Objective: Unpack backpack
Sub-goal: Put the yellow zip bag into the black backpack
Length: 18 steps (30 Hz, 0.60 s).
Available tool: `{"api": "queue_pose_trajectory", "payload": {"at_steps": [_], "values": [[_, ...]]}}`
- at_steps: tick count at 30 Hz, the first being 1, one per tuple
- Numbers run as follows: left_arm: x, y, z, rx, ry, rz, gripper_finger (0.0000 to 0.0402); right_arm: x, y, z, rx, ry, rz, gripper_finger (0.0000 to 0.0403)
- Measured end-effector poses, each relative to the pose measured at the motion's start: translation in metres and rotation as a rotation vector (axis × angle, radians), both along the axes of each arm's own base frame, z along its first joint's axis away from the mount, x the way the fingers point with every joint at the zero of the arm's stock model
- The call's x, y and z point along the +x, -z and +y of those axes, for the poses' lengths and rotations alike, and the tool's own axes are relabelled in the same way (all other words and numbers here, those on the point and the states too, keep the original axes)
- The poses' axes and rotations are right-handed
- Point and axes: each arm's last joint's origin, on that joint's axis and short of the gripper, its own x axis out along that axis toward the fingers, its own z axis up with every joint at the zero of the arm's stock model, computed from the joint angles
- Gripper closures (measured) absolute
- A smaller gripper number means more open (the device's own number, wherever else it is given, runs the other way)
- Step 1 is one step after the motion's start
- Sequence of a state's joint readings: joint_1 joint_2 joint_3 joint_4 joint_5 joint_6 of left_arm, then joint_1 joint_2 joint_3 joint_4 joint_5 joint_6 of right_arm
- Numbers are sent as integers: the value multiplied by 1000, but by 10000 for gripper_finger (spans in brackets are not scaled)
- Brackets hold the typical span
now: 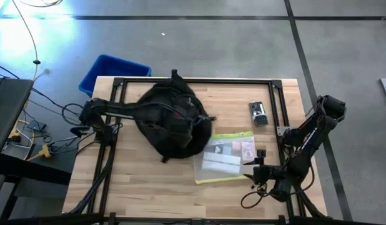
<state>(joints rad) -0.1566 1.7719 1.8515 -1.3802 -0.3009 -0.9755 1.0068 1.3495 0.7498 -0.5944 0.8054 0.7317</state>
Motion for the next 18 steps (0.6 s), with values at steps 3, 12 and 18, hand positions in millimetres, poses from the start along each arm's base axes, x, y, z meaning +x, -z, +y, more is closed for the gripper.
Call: {"api": "queue_pose_trajectory", "payload": {"at_steps": [3, 12, 18], "values": [[0, -11, -4, 29, -5, -93, 401, 17, -4, -7, -42, 42, -69, 219], [14, -4, -10, 101, 40, -135, 401, 110, -37, -59, -10, -139, -274, 252], [18, -4, -22, 147, 101, -175, 401, 146, -27, -120, 70, -47, -272, 272]]}}
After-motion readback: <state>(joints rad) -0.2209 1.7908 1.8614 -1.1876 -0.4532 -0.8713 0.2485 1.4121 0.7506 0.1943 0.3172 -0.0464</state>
